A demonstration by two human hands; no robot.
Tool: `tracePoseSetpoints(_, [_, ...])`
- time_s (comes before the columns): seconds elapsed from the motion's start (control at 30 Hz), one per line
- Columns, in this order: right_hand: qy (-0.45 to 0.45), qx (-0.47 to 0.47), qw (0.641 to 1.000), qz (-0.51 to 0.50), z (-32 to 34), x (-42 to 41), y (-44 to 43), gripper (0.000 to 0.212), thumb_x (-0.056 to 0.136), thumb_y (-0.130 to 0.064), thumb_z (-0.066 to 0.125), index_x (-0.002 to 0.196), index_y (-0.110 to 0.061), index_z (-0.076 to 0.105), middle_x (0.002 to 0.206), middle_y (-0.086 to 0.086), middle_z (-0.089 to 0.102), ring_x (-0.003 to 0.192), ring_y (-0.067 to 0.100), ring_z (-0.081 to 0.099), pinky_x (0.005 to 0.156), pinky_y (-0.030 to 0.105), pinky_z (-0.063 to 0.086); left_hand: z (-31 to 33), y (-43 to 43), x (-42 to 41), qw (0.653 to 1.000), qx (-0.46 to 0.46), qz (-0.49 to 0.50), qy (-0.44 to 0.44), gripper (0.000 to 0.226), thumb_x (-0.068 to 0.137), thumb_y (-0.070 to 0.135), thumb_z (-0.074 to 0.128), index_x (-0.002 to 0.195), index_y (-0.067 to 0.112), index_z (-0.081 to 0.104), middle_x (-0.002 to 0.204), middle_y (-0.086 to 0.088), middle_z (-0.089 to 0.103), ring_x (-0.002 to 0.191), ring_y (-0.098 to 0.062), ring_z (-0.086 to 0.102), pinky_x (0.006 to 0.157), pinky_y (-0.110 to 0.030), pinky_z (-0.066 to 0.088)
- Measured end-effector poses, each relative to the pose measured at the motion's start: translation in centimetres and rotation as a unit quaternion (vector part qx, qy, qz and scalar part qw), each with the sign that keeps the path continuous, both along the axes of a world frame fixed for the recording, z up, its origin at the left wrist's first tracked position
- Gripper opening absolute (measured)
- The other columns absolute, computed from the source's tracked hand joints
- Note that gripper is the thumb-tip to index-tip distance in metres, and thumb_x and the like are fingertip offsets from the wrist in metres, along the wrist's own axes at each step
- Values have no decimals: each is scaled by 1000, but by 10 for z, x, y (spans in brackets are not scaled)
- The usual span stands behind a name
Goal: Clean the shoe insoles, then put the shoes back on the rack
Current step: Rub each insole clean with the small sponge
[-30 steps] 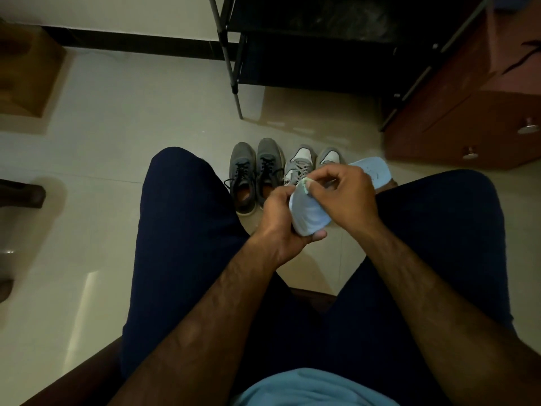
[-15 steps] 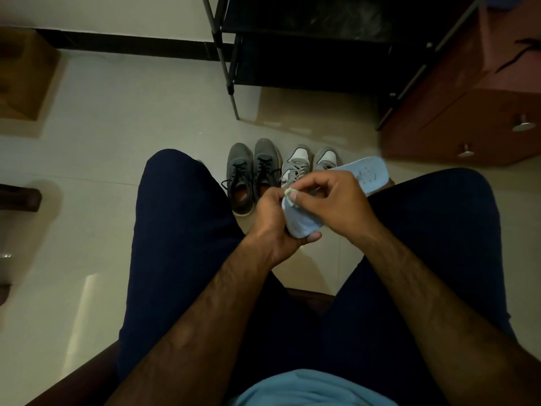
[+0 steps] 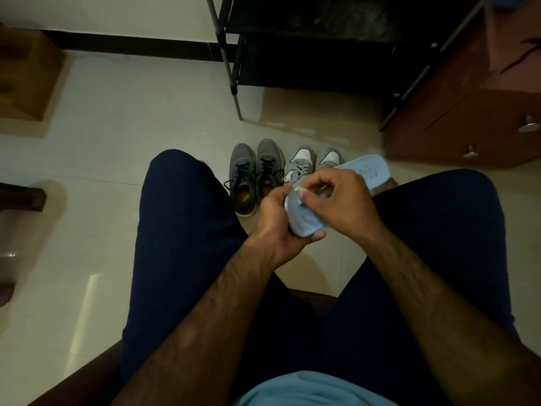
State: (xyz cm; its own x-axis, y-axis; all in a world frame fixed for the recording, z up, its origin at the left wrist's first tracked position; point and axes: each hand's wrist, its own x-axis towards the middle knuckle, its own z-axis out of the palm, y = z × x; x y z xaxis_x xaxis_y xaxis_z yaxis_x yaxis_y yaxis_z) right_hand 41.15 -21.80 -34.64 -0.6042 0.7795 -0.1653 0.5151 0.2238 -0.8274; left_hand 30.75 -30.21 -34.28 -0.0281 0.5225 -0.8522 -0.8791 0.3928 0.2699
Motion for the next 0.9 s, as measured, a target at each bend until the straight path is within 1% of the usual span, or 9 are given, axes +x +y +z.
tracePoseSetpoints(0.07, [25, -44, 997, 66, 7, -1, -9, 12, 85, -16, 82, 90, -27, 79, 85, -13, 76, 84, 5, 71, 80, 33, 61, 3, 0, -2, 1000, 8, 18, -19, 52, 102, 51, 38, 121, 13, 69, 111, -11, 76, 98, -26, 69, 98, -42, 46])
tracePoseSetpoints(0.13, [34, -59, 995, 76, 7, 2, -8, 11, 85, -15, 83, 92, -23, 80, 86, -11, 77, 84, 7, 72, 80, 34, 61, 4, 0, -4, 999, 17, 20, -21, 52, 102, 51, 40, 120, 12, 70, 111, -11, 76, 99, -26, 68, 99, -42, 45])
tracePoseSetpoints(0.27, [31, -21, 998, -50, -3, 9, 15, 7, 86, -16, 82, 91, -20, 79, 83, -6, 76, 78, 14, 72, 78, 42, 63, 4, 0, 0, 1000, 5, 7, 13, 49, 99, 47, 48, 126, 11, 68, 109, -14, 75, 97, -31, 67, 80, -40, 49])
tracePoseSetpoints(0.33, [82, -60, 989, -104, 0, 13, 22, 11, 88, -13, 81, 98, -17, 78, 86, 0, 75, 81, 21, 72, 77, 37, 63, 4, 0, -1, 1000, 5, 10, 13, 51, 98, 47, 49, 133, 13, 65, 111, -15, 75, 98, -33, 67, 77, -40, 49])
tracePoseSetpoints(0.43, [115, -106, 978, -140, 3, 20, 25, 24, 94, -8, 73, 114, -22, 75, 83, 1, 70, 72, 16, 65, 68, 27, 58, 5, 1, -4, 1000, 2, 25, 2, 52, 97, 47, 50, 135, 14, 63, 114, -15, 75, 99, -34, 68, 75, -39, 50])
tracePoseSetpoints(0.6, [123, -128, 971, -163, 6, 19, 23, 17, 93, -6, 73, 103, -19, 78, 94, 5, 77, 77, 18, 70, 72, 32, 61, 7, 1, -5, 999, -2, 38, -8, 55, 98, 47, 48, 138, 12, 61, 123, -18, 72, 102, -35, 67, 74, -38, 50])
tracePoseSetpoints(0.67, [108, -86, 980, -143, 5, 19, 21, 17, 88, -5, 77, 96, -21, 76, 91, -4, 76, 84, 12, 71, 74, 26, 59, 6, 1, -7, 999, 0, 46, -13, 55, 97, 47, 49, 137, 12, 62, 124, -19, 72, 100, -36, 68, 72, -38, 51])
tracePoseSetpoints(0.77, [21, 18, 997, -77, 2, 22, 14, 19, 84, -6, 79, 93, -23, 75, 92, -11, 74, 83, 6, 67, 76, 19, 55, 8, 1, -9, 998, 3, 59, -20, 53, 97, 45, 50, 135, 11, 63, 122, -19, 72, 98, -36, 68, 73, -39, 52])
tracePoseSetpoints(0.9, [-58, 96, 994, -15, 3, 25, 9, 19, 81, -14, 79, 98, -21, 76, 102, -8, 68, 87, 5, 62, 77, 1, 41, 9, 2, -9, 997, -2, 77, -30, 51, 97, 45, 50, 133, 12, 63, 117, -19, 72, 95, -35, 68, 77, -40, 50])
